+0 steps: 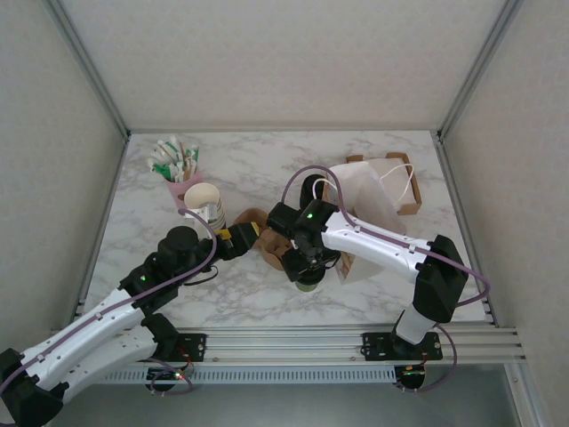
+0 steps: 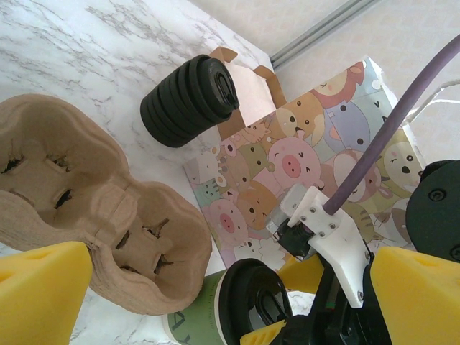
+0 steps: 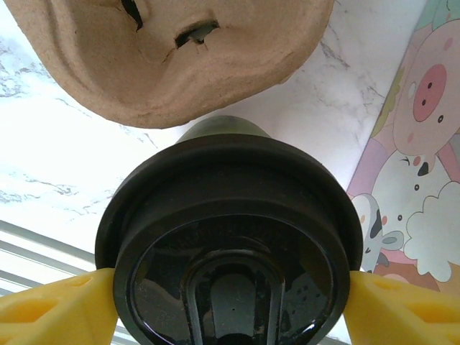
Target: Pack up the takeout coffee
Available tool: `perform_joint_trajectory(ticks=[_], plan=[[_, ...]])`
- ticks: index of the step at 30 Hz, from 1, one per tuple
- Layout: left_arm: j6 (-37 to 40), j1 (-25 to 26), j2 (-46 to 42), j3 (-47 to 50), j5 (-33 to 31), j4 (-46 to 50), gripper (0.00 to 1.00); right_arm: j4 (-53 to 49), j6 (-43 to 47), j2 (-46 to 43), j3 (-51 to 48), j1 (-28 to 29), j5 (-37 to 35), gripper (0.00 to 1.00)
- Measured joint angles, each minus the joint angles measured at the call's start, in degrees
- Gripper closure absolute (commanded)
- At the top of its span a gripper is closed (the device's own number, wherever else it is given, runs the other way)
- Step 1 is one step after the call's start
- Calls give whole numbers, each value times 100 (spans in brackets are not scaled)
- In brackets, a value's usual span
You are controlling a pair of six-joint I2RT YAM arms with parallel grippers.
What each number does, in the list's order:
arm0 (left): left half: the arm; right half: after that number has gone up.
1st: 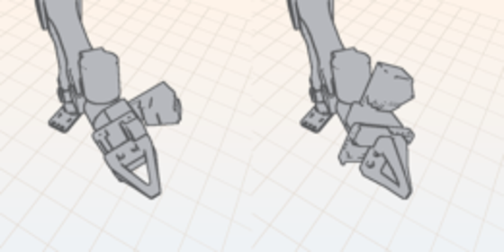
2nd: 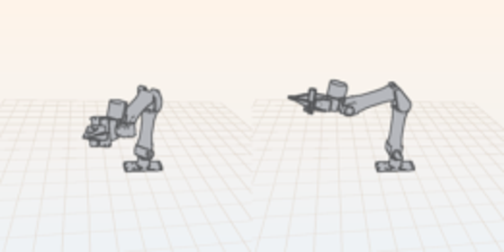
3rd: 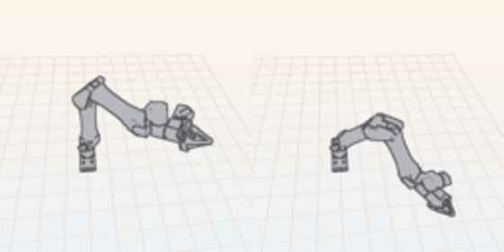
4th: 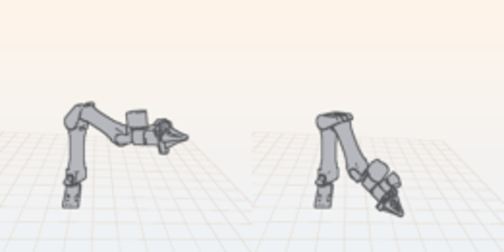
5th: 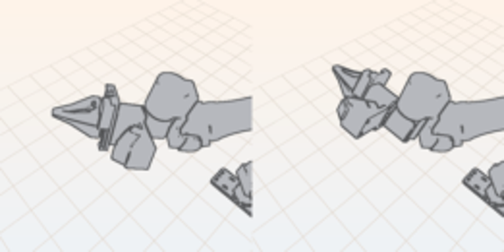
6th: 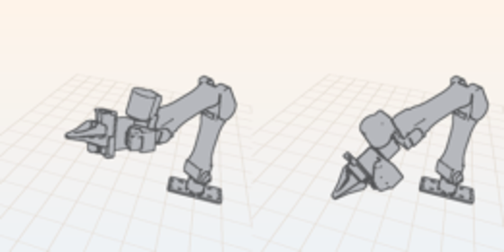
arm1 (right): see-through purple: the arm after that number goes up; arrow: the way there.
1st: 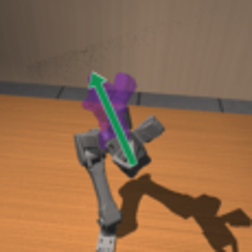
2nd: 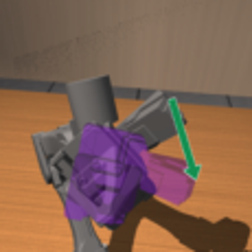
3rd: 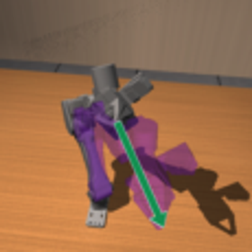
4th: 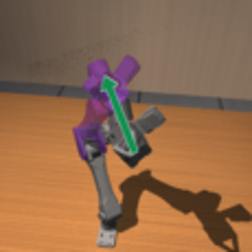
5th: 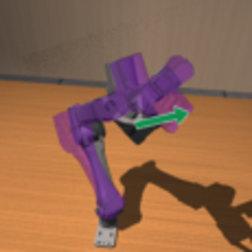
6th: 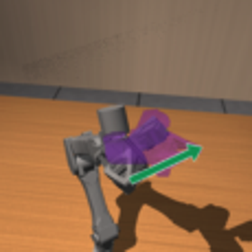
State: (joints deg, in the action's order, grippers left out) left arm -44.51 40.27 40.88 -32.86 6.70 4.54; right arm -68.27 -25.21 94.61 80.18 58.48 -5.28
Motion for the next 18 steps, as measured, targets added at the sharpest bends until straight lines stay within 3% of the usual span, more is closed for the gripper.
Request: perform_joint_trajectory(ticks=[18], plan=[[44, -4, 0, 0, 2, 0, 0, 2, -13, 0, -2, 0, 20, 26]])
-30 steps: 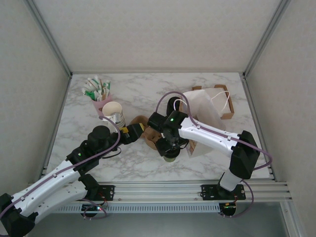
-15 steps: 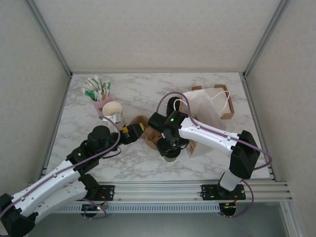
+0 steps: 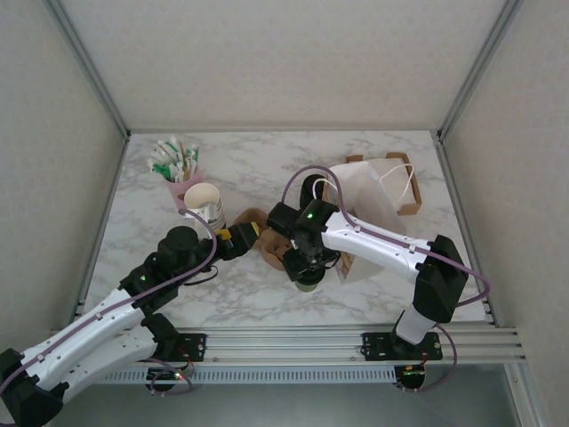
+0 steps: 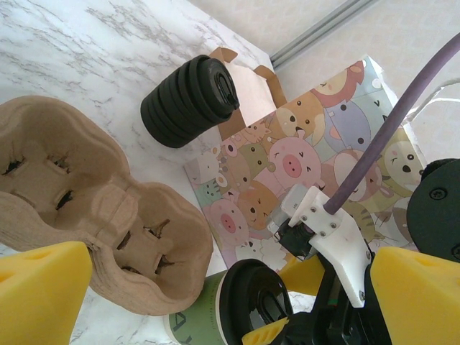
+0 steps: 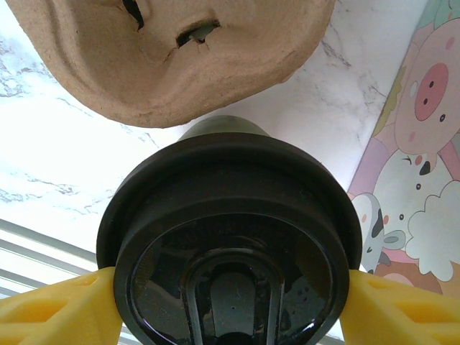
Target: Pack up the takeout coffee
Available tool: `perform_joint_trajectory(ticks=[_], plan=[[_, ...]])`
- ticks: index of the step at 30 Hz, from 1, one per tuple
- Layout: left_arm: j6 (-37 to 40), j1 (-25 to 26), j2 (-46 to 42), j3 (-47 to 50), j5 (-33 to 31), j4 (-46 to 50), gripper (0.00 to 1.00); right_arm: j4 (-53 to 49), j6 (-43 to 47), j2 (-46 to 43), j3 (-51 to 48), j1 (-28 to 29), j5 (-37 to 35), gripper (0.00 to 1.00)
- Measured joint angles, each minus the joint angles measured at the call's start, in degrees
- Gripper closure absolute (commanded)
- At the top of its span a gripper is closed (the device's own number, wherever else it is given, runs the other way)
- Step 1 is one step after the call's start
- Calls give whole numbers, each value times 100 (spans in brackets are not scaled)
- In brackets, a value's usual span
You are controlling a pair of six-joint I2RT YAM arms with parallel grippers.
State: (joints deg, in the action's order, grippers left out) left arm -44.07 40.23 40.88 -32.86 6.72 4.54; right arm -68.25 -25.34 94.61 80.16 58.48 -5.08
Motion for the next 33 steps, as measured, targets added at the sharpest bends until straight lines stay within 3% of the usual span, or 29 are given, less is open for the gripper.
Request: perform_joint_trajectory(ticks=[14, 33], plan=[[46, 0, 20, -2, 17, 2, 0, 13, 0, 0, -4, 0, 24, 20], [61, 0, 20, -2, 20, 0, 0, 20, 0, 44, -4, 0, 42, 21]])
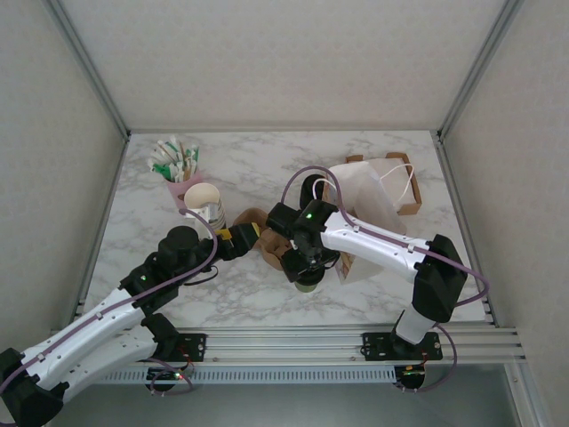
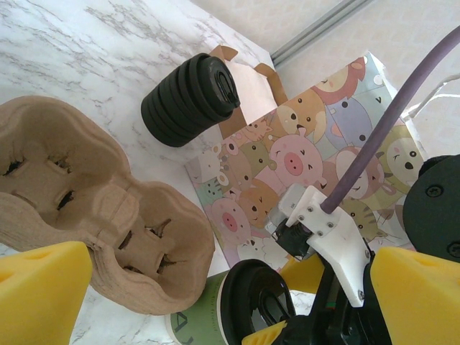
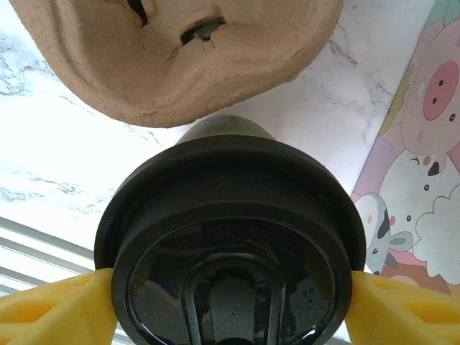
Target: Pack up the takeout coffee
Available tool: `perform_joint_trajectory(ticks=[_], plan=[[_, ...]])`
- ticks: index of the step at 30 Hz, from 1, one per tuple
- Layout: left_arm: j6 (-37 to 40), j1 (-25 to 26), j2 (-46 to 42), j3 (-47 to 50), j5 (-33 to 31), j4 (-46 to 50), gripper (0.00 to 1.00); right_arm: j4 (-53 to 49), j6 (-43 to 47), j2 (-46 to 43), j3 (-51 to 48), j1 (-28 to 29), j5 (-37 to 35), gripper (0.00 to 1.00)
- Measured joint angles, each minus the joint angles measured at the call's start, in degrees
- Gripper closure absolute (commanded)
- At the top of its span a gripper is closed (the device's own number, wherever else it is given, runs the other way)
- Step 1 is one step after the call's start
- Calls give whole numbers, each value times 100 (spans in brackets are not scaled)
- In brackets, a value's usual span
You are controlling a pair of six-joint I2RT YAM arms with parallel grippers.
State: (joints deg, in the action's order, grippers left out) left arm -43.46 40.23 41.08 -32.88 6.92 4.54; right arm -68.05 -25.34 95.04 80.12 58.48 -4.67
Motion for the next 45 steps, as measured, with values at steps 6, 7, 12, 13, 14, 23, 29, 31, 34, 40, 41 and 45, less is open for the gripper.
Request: perform_joint_trajectory(ticks=[6, 7, 12, 13, 14, 23, 29, 31, 34, 40, 41, 45], plan=[[0, 0, 0, 0, 2, 2, 0, 13, 2, 37, 0, 0, 0, 26], [0, 0, 0, 0, 4, 0, 0, 11, 0, 37, 0, 0, -2, 28], [0, 0, 0, 0, 20, 0, 0, 4, 2, 31, 4, 0, -2, 29], [0, 0, 0, 0, 22, 0, 0, 2, 2, 31, 7, 0, -2, 29], [0, 0, 0, 0, 22, 0, 0, -2, 0, 31, 7, 0, -2, 29], [0, 0, 2, 0, 22, 0, 0, -87, 0, -39, 74, 52, 0, 30], [0, -11, 0, -9, 17, -2, 0, -289, 2, -382, 308, 219, 44, 30], [0, -22, -2, -11, 17, -7, 0, -352, 0, -549, 398, 273, 101, 30], [2, -26, -2, -24, 15, -7, 0, -439, 0, -769, 551, 332, 203, 30], [24, -33, -20, -144, 13, -4, 0, -516, 0, -1134, 905, 367, 516, 30], [28, -33, -24, -162, 9, -7, 0, -520, 0, -1172, 968, 367, 575, 30], [68, -33, -26, -225, -9, 0, 0, -533, 0, -1349, 1268, 367, 800, 29]])
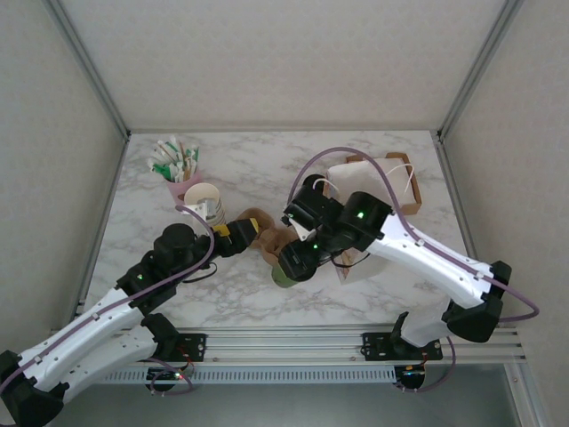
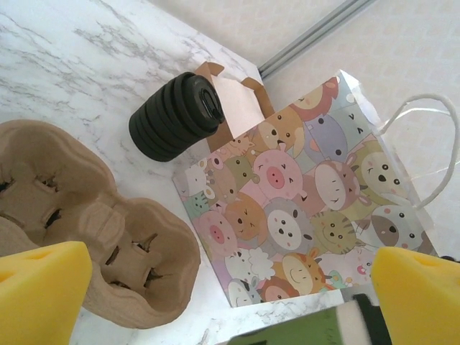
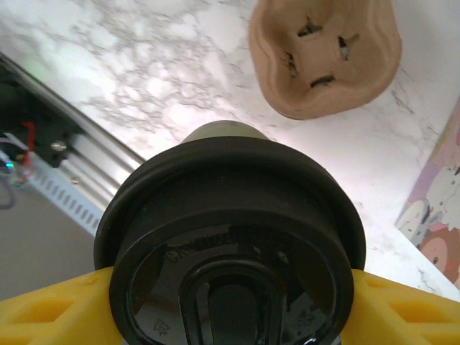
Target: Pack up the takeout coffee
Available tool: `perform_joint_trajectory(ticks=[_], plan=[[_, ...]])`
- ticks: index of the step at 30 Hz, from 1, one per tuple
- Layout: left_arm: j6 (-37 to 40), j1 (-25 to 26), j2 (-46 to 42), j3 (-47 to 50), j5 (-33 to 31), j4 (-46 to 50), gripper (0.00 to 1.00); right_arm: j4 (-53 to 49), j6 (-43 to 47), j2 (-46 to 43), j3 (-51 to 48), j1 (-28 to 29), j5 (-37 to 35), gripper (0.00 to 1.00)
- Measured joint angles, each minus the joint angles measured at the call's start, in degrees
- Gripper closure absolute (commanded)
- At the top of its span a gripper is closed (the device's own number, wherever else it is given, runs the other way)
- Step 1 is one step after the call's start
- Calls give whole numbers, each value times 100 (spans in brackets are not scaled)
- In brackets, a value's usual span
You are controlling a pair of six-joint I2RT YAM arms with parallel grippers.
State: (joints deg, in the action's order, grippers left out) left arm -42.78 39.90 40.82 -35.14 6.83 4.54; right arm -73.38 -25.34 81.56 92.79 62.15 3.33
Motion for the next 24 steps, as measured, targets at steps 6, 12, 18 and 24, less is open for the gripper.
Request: perform_joint_trajectory(ticks=[6, 12, 18, 24], plan=[[74, 0, 4, -120, -4, 2, 0, -109, 7, -219, 651, 0, 116, 28], [129, 0, 81, -295, -2, 0, 0, -273, 66, -411, 1329, -11, 55, 28], [203, 0, 291, -511, 7, -2, 0, -516, 188, -494, 1967, -149, -289, 28], [275, 0, 577, -769, 94, -4, 0, -748, 308, -625, 2376, -323, -719, 28]])
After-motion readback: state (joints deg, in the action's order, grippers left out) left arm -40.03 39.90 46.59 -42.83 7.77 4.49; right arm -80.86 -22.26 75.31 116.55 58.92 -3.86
